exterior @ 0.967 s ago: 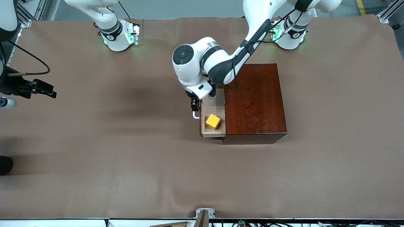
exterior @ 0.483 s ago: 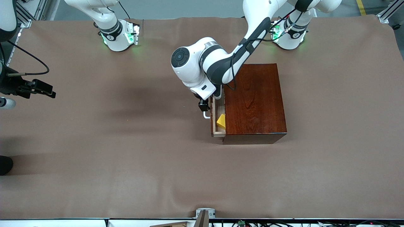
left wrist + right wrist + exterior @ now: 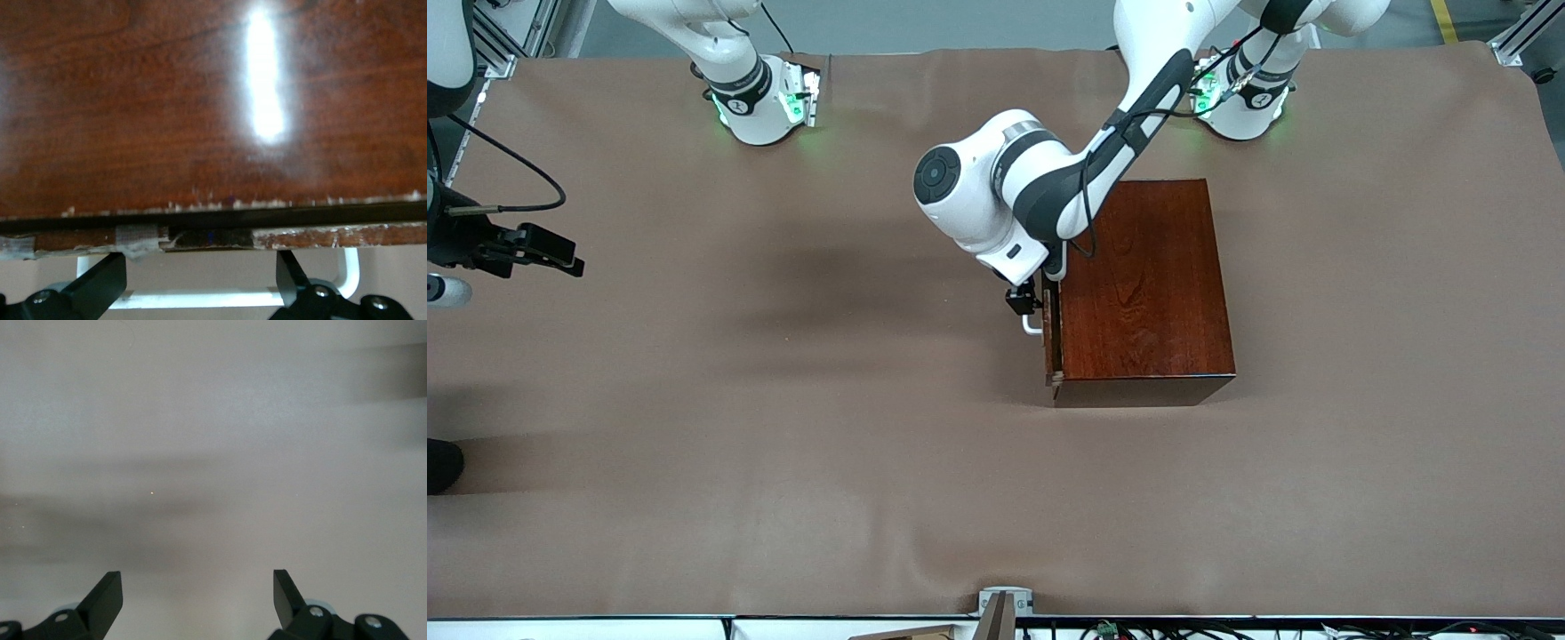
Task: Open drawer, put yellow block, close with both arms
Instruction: 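Push the drawer shut into the box with the left gripper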
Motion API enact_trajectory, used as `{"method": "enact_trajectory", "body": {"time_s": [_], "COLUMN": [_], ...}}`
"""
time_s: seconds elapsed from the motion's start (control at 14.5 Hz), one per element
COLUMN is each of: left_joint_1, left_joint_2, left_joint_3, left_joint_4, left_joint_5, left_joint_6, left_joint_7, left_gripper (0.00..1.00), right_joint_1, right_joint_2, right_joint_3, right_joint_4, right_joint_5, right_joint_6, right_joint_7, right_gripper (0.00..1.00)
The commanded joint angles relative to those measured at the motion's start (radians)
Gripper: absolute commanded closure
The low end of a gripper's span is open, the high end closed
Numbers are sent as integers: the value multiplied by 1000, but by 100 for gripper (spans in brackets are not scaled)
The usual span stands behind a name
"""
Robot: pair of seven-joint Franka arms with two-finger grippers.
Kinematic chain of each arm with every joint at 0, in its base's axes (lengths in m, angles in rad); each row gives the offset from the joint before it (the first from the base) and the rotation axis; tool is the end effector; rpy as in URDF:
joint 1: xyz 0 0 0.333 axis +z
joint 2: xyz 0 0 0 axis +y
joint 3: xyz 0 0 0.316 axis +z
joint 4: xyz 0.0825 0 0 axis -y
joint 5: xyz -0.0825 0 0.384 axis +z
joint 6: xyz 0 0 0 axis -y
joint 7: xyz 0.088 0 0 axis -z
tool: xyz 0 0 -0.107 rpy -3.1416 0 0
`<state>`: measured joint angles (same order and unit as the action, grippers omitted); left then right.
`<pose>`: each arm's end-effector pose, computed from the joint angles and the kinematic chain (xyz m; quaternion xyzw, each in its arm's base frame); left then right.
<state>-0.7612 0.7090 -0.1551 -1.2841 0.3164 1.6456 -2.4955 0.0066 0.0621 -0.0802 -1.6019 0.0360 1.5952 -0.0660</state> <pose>0.4694 -0.5213 0.3121 -0.7106 -0.6760 -0.1222 0.1525 0.5712 -0.0370 0.5770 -0.9993 0.0049 0.0331 0.0178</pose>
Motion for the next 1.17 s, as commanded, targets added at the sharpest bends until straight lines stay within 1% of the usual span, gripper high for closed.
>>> {"method": "enact_trajectory", "body": {"time_s": [0.0, 0.55, 0.76, 0.9, 1.1], "left_joint_1": [10, 11, 3, -1, -15], "left_joint_2": [-9, -13, -16, -32, -54], "left_joint_3": [-8, -3, -1, -15, -23], "left_joint_4": [-11, -9, 0, 3, 51], "left_joint_5": [33, 30, 26, 20, 15], "left_joint_6": [-58, -119, -122, -121, -115], "left_joint_7": [12, 7, 7, 6, 7], "left_gripper": [0, 0, 0, 0, 0], "right_joint_1": [-14, -16, -16, -14, -14], "right_joint_2": [-13, -13, -13, -13, -13], "right_joint_3": [13, 13, 13, 13, 13], "right_joint_4": [-4, -3, -4, -4, -4], "right_joint_5": [-11, -11, -11, -11, -11], "right_joint_6": [-6, -11, -12, -14, -15], "right_joint_7": [11, 11, 11, 11, 9], "right_gripper": [0, 0, 0, 0, 0]}}
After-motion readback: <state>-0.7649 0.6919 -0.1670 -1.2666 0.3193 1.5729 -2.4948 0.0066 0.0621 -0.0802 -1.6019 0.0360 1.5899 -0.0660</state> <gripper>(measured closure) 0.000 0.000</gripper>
